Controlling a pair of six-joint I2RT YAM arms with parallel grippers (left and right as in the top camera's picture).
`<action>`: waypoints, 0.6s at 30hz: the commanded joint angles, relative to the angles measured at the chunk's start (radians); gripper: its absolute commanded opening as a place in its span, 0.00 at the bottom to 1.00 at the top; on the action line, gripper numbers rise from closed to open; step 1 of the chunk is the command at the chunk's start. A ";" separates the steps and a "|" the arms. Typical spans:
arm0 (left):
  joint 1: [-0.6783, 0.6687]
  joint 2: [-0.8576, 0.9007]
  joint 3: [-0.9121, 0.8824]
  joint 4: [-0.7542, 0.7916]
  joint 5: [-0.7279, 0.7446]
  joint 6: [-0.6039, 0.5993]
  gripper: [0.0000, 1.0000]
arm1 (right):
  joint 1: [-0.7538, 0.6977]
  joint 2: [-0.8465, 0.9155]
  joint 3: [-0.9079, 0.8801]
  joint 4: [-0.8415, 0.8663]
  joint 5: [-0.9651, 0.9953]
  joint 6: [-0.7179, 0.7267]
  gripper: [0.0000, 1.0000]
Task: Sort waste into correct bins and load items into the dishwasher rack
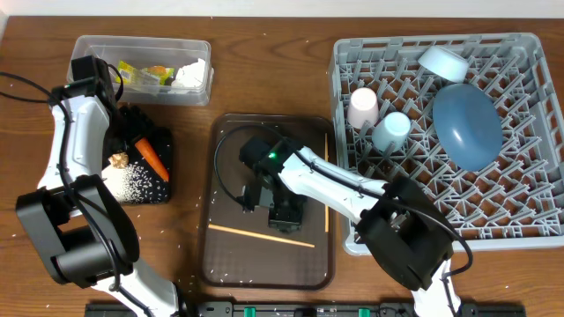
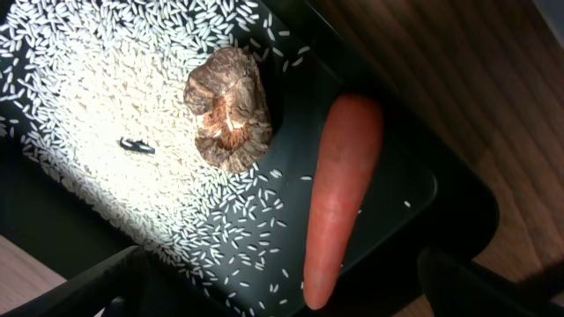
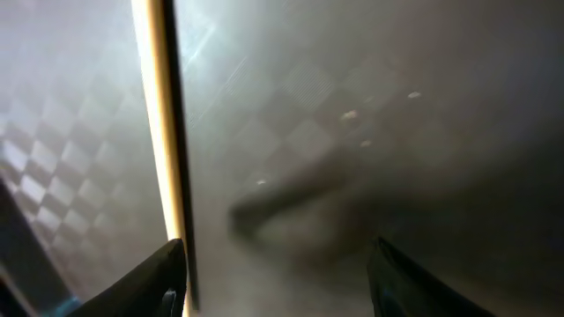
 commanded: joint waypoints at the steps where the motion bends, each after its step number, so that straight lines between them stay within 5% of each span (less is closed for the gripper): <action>1: -0.001 0.011 -0.006 -0.002 -0.001 -0.002 0.98 | 0.027 0.008 -0.002 -0.027 -0.106 -0.029 0.59; 5: -0.001 0.011 -0.006 -0.002 -0.001 -0.002 0.98 | 0.074 0.008 -0.002 -0.058 -0.182 -0.064 0.63; 18: -0.001 0.011 -0.006 -0.002 -0.001 -0.002 0.98 | 0.260 0.023 -0.004 -0.012 0.155 0.076 0.65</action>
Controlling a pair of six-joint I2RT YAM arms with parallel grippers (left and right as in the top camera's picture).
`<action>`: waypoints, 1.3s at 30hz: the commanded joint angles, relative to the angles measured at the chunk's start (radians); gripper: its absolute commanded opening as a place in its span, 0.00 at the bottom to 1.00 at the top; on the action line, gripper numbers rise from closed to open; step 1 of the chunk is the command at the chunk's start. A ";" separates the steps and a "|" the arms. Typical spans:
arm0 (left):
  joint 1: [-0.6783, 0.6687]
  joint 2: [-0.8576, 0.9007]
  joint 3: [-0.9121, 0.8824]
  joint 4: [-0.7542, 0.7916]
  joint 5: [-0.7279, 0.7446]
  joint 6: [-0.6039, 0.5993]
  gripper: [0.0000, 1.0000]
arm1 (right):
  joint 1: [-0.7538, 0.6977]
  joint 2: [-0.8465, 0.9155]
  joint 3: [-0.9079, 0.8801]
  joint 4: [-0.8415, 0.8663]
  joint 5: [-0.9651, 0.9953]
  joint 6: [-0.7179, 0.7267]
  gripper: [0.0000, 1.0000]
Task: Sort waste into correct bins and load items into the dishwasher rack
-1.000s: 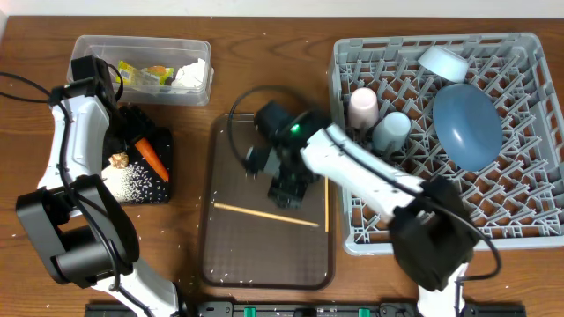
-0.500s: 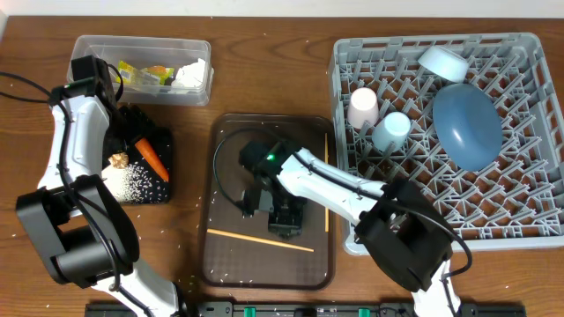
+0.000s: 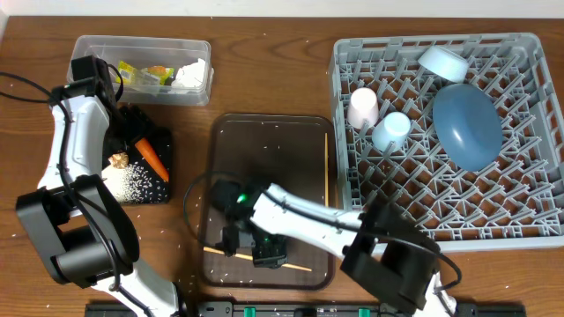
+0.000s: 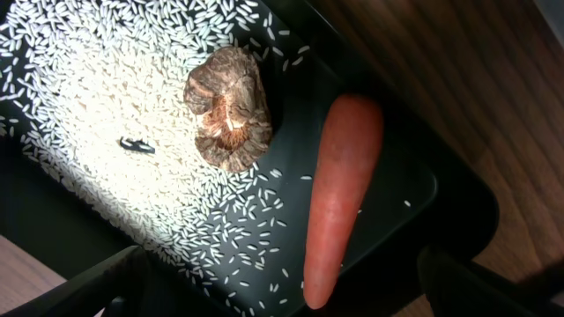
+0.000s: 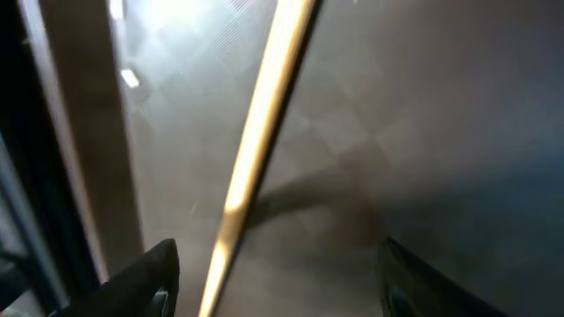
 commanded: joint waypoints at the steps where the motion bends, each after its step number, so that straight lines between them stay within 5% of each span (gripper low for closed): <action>1: -0.001 0.011 -0.006 -0.002 -0.001 -0.002 0.98 | 0.042 0.027 -0.004 0.003 0.140 0.082 0.64; 16: -0.001 0.011 -0.006 -0.002 -0.001 -0.002 0.98 | 0.160 0.037 -0.004 0.019 0.328 0.013 0.22; 29: -0.001 0.011 -0.006 -0.002 -0.001 -0.002 0.98 | 0.112 0.044 -0.003 0.063 0.308 0.014 0.02; 39: -0.001 0.011 -0.006 -0.002 -0.001 -0.002 0.98 | 0.043 0.044 0.031 0.037 0.211 0.051 0.01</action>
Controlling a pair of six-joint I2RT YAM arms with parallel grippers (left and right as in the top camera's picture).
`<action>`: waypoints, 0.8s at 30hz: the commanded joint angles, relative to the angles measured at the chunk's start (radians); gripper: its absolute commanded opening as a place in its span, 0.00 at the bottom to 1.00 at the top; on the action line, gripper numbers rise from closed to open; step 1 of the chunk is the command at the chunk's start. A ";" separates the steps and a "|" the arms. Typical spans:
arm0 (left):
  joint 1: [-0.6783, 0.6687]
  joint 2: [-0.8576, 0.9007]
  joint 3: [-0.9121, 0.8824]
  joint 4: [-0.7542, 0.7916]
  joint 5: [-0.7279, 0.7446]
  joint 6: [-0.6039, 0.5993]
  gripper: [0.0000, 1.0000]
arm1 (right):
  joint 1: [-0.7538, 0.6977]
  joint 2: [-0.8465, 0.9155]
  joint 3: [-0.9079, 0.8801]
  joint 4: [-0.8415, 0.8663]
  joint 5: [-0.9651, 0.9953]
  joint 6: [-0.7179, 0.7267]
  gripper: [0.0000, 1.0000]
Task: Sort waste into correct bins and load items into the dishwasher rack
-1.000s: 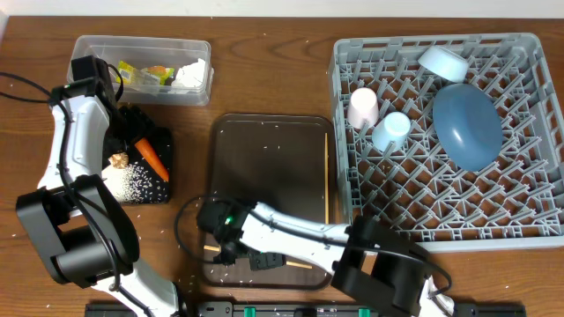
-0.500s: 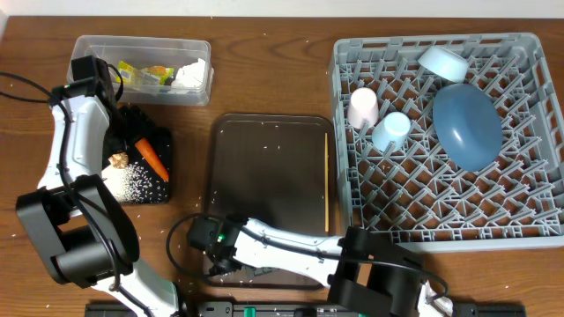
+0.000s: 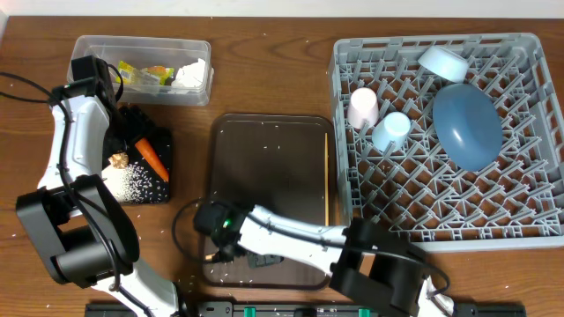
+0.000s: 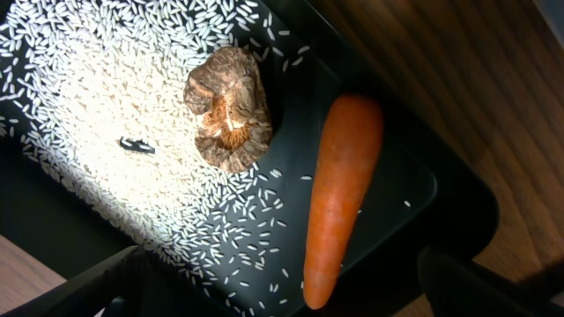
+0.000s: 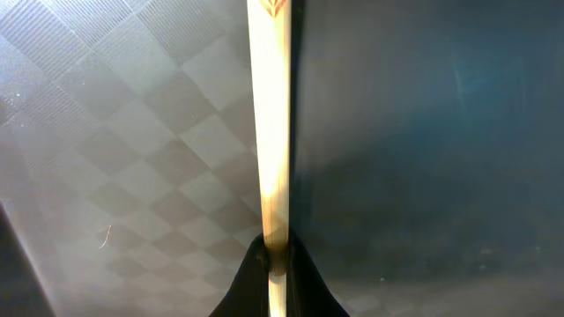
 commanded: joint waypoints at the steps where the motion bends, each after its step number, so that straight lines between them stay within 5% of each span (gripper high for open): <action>1: -0.001 0.011 -0.006 -0.002 -0.001 -0.002 0.98 | -0.055 0.014 0.036 -0.019 -0.070 0.016 0.01; 16: -0.001 0.011 -0.006 -0.002 -0.001 -0.002 0.98 | -0.351 0.014 0.320 -0.120 -0.394 0.085 0.01; 24: -0.001 0.011 -0.006 -0.002 -0.001 -0.002 0.98 | -0.492 0.014 0.460 -0.127 -0.390 0.363 0.01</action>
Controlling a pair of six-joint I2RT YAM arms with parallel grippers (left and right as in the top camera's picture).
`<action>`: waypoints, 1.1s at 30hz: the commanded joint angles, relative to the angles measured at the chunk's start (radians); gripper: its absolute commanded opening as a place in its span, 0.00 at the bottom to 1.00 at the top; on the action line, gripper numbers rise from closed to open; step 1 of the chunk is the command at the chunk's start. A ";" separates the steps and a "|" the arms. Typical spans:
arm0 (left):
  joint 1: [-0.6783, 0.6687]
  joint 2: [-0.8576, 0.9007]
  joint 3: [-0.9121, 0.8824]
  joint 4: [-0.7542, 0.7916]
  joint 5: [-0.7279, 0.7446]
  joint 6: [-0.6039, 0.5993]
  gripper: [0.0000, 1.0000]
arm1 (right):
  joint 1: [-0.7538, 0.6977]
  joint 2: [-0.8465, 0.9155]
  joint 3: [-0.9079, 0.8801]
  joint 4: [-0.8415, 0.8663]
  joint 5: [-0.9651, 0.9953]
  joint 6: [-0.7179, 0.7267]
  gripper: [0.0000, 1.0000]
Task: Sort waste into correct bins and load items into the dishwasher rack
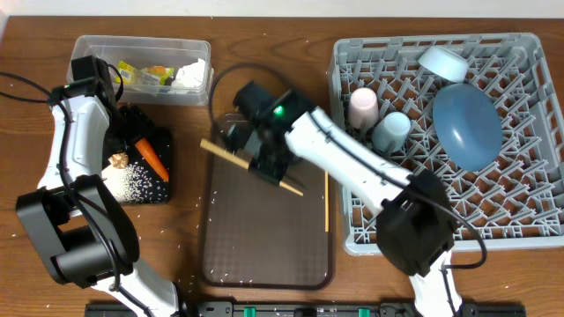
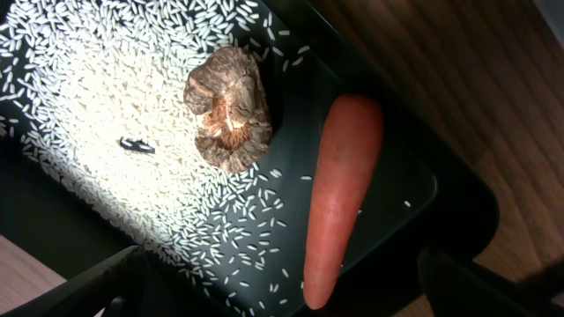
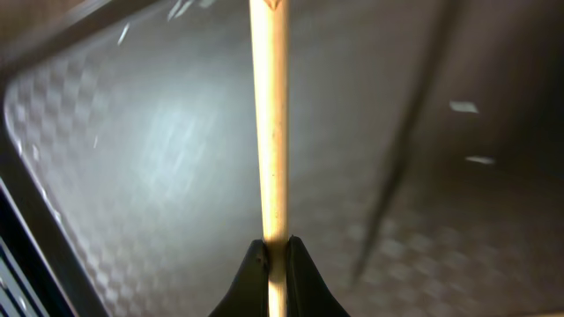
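My right gripper [image 1: 266, 160] [image 3: 276, 255] is shut on a pale wooden chopstick [image 1: 218, 151] [image 3: 269, 132], held slanted above the far part of the brown tray [image 1: 264, 251]. A second chopstick [image 1: 326, 207] lies along the tray's right edge, next to the grey dishwasher rack [image 1: 441, 239]. My left gripper [image 1: 92, 75] [image 2: 291, 299] hangs open over the black bin [image 1: 132, 192], which holds scattered rice, a carrot [image 2: 339, 194] and a brown lump [image 2: 227, 110].
The rack holds a pink cup [image 1: 362, 104], a light blue cup [image 1: 392, 130], a white bowl [image 1: 443, 62] and a blue bowl [image 1: 467, 123]. A clear bin [image 1: 92, 44] with wrappers stands at the far left. Rice grains dot the tray and table.
My right gripper, shut on the chopstick at the tray's near left corner, is now over the tray's far part with the chopstick lifted off the tray. The left arm is unchanged.
My right gripper stood open over the tray's middle while the chopstick lay across its near part. Then it was open over that chopstick, then shut on it near its left end. Now it holds the chopstick up at the tray's far end. My left gripper stayed above the black bin.
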 commanded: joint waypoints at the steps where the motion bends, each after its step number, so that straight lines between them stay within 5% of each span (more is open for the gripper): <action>1: -0.001 0.011 -0.006 -0.002 -0.001 -0.002 0.98 | -0.086 0.005 0.090 -0.011 -0.020 0.198 0.01; 9: -0.001 0.011 -0.006 -0.002 -0.001 -0.002 0.98 | -0.258 -0.010 0.269 -0.112 -0.009 0.457 0.01; 17: -0.001 0.011 -0.006 -0.002 -0.001 -0.002 0.98 | -0.409 -0.036 0.262 -0.274 0.168 0.620 0.01; 33: -0.001 0.011 -0.006 -0.002 -0.001 -0.002 0.98 | -0.398 -0.036 0.087 -0.245 0.249 0.712 0.01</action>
